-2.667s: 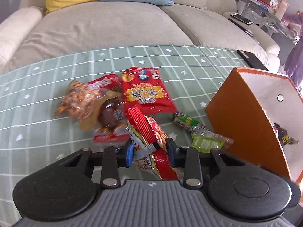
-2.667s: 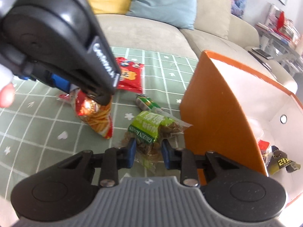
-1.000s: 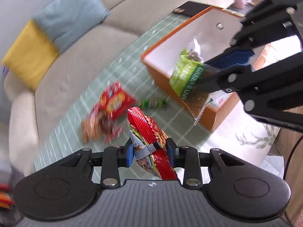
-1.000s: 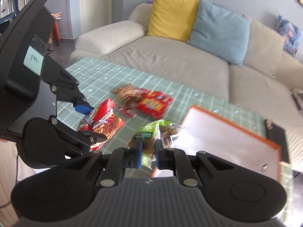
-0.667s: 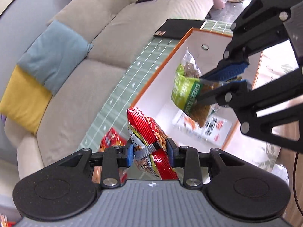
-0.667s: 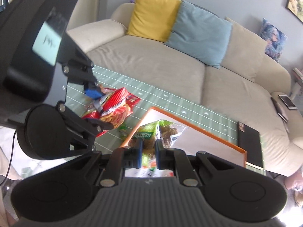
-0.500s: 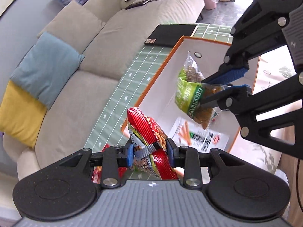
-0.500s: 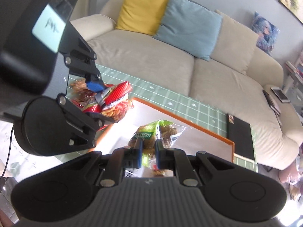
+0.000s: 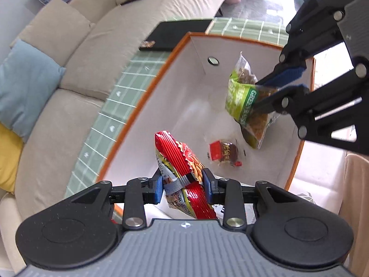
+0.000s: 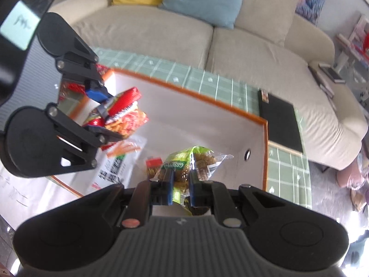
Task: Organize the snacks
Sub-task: 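Lift both held snacks and carry them over the orange box, then lower both snacks into the box and open both tools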
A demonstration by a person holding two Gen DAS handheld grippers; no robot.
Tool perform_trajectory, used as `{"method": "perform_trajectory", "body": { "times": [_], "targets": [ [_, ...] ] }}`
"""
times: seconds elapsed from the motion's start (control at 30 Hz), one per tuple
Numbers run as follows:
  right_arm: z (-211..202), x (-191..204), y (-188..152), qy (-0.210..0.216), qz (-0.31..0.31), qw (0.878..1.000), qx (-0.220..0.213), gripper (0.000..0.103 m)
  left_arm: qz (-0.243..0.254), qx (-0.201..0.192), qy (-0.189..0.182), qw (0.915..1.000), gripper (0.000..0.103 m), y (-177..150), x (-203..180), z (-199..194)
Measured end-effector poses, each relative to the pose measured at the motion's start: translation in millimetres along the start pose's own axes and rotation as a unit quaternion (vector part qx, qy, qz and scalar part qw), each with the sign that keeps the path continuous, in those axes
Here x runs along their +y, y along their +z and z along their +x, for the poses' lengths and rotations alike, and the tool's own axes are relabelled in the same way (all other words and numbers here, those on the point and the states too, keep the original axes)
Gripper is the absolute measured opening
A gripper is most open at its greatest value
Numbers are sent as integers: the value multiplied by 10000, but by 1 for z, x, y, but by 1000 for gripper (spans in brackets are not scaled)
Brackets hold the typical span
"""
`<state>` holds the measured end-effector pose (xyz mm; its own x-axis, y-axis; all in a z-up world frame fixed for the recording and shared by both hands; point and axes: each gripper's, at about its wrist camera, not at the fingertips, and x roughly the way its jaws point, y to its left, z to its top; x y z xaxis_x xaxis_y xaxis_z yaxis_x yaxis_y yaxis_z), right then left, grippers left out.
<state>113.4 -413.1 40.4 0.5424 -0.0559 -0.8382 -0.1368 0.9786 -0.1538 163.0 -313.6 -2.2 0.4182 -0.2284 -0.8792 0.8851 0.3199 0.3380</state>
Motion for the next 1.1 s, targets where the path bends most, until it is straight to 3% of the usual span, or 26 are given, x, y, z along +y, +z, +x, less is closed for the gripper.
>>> {"method": "perform_trajectory", "body": {
  "times": [0.33,0.63,0.67,0.83,0.87,1.0,1.1],
  "targets": [
    [43,-5,-13,147,115,9983,558,10,103,507,-201,9985,38,-15,-6,32],
    [61,-4,-17,280,233,9958,836,11,146,550,-110,9983,41,-15,-5,34],
    [61,-4,-17,282,232,9956,860,11,155,545,-67,9984,46,-16,-6,34],
    [57,-1,-15,221,241,9959,849,13,178,497,31,9986,49,-18,-8,33],
    [56,-2,-14,229,264,9959,836,14,172,486,51,9987,54,-19,-8,32],
    [50,0,-10,210,270,9961,818,21,155,391,160,9990,71,-22,-9,24],
    [44,3,-9,185,240,9964,786,35,144,285,241,9992,79,-23,-9,17]
  ]
}}
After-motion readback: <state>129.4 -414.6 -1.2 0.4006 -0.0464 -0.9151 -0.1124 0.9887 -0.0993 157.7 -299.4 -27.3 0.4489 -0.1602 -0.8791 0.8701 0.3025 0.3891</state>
